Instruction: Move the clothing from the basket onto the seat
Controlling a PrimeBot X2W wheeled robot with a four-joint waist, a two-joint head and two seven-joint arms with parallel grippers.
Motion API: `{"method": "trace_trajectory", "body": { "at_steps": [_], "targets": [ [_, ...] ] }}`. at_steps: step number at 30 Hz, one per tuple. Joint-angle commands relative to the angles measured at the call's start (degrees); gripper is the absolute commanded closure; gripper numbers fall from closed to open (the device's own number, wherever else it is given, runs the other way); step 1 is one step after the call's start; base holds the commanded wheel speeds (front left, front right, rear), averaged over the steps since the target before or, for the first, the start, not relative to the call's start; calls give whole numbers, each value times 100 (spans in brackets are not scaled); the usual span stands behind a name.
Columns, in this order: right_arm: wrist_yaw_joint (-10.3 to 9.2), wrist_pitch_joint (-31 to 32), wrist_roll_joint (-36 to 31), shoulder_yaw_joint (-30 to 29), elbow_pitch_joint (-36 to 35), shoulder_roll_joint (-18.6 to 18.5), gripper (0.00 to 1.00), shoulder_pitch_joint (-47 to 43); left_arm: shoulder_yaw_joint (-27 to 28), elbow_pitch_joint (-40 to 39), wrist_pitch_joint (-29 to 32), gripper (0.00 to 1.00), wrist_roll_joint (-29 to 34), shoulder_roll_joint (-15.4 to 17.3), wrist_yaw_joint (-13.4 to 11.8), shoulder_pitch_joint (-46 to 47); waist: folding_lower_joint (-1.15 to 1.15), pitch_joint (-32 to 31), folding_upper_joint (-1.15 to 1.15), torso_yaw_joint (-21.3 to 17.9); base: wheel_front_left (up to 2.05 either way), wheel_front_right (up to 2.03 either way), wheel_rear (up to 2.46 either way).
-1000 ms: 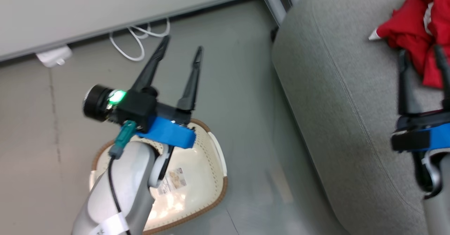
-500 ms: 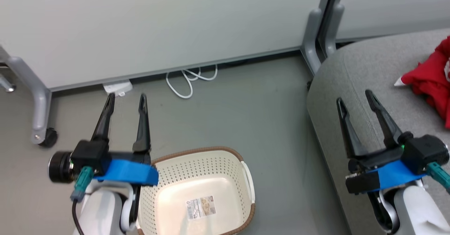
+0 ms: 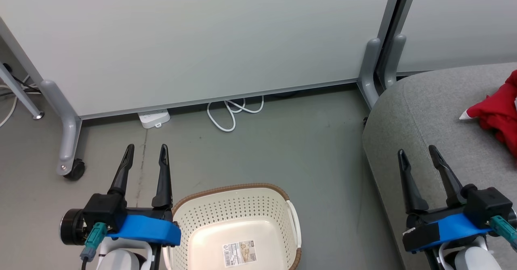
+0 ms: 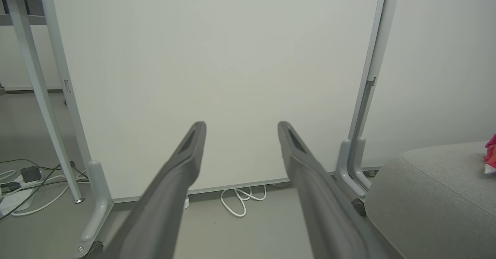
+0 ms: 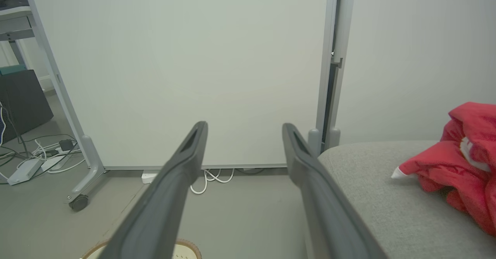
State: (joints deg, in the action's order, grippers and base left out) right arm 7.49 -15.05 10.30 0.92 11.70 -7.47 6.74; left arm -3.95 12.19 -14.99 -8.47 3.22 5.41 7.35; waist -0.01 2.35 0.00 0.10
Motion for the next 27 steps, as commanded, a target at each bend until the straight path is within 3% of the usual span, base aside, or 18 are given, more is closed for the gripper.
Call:
{"method": "trace_trajectory", "body": {
  "at_steps": [1, 24, 25, 27],
  "targets": [
    [1, -19, 9, -8, 14, 52, 0, -84, 56, 9, -29, 0, 13, -12, 29, -40, 1, -6, 0, 0, 0, 0, 0],
    [1, -19, 70, 29, 238, 159, 0, -261, 3, 216, -29, 0, -152, -36, 28, -204, 1, -150, 0, 38, 0, 0, 0],
    [0, 2, 40, 30, 246, 157, 100, -222, 0, 221, 3, 100, -129, -30, 47, -154, 1, -152, 0, 37, 0, 0, 0],
    [0, 15, 51, 37, 344, 168, 100, -252, -4, 322, 28, 100, -136, -31, 47, -220, 1, -152, 0, 36, 0, 0, 0]
  ]
}}
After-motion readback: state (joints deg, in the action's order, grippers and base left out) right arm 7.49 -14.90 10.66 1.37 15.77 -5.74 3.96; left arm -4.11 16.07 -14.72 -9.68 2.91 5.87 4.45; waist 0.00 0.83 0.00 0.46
